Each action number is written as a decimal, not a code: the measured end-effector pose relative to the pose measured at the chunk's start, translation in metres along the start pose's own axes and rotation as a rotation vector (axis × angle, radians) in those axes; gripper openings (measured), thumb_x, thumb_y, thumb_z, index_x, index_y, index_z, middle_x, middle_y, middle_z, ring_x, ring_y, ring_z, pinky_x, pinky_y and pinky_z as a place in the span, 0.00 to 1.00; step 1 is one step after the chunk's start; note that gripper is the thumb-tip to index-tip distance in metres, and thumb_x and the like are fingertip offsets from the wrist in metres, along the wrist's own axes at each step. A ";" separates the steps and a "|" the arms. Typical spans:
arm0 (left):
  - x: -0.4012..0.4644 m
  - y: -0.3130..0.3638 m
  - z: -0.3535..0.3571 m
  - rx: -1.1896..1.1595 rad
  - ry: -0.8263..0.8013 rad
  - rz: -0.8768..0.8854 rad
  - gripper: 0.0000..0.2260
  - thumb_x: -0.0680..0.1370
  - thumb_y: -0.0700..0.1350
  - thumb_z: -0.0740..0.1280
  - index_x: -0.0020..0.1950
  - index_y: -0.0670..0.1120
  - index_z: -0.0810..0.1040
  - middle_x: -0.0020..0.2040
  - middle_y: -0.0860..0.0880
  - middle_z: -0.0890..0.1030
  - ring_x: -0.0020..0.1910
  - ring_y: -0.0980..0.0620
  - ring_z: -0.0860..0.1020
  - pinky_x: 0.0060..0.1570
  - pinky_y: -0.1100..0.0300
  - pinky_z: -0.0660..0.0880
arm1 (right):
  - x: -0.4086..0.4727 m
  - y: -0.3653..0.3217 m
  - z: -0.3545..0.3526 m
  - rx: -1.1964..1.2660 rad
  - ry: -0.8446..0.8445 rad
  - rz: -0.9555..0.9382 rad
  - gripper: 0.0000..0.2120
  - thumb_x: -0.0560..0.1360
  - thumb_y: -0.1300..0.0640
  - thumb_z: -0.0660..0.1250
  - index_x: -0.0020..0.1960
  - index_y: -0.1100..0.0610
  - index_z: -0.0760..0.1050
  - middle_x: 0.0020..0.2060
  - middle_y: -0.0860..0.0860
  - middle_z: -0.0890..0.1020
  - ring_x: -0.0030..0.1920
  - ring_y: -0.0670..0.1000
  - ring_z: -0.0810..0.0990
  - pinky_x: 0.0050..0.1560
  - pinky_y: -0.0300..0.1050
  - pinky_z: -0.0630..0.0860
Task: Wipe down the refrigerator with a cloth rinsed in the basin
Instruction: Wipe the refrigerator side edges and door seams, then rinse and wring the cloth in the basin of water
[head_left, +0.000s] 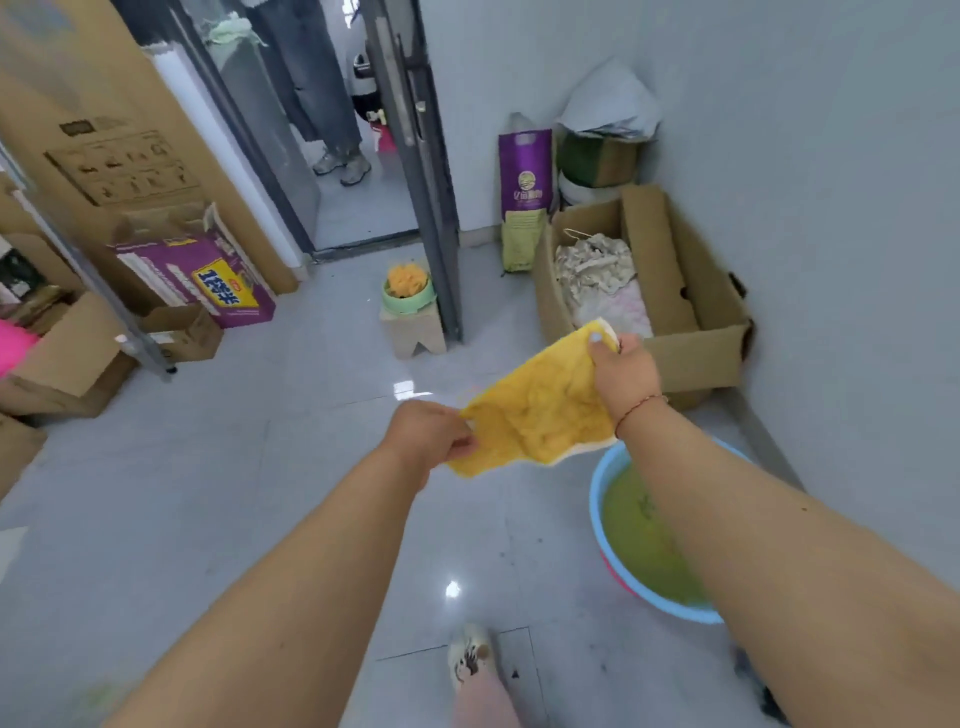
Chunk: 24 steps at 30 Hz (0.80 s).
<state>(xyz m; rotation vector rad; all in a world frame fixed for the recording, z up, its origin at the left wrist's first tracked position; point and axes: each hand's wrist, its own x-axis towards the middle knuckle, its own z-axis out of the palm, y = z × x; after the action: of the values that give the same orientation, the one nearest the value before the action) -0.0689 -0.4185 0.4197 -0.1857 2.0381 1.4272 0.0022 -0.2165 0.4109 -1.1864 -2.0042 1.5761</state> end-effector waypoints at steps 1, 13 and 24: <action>0.016 0.008 0.024 0.108 -0.059 0.023 0.08 0.73 0.29 0.66 0.37 0.40 0.75 0.36 0.42 0.76 0.32 0.47 0.77 0.43 0.54 0.81 | 0.015 0.012 -0.020 0.018 0.082 0.037 0.15 0.80 0.52 0.59 0.36 0.54 0.62 0.30 0.48 0.65 0.31 0.46 0.64 0.31 0.42 0.61; 0.139 0.044 0.168 0.924 -0.426 0.536 0.08 0.80 0.50 0.61 0.48 0.46 0.70 0.43 0.48 0.73 0.45 0.47 0.72 0.44 0.56 0.69 | 0.067 0.116 -0.099 -0.024 0.456 0.478 0.18 0.81 0.53 0.57 0.33 0.53 0.59 0.30 0.49 0.65 0.41 0.54 0.66 0.37 0.43 0.61; 0.200 0.002 0.279 0.991 -0.654 0.525 0.18 0.79 0.53 0.62 0.66 0.46 0.70 0.63 0.45 0.73 0.59 0.45 0.74 0.56 0.55 0.71 | 0.050 0.217 -0.096 0.122 0.583 0.778 0.28 0.76 0.55 0.65 0.73 0.53 0.58 0.62 0.56 0.69 0.57 0.58 0.73 0.55 0.48 0.69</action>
<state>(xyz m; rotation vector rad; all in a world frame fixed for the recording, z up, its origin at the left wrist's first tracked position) -0.1119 -0.1241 0.2488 1.1313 2.0034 0.4420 0.1254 -0.1075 0.2334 -2.2151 -1.1050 1.3534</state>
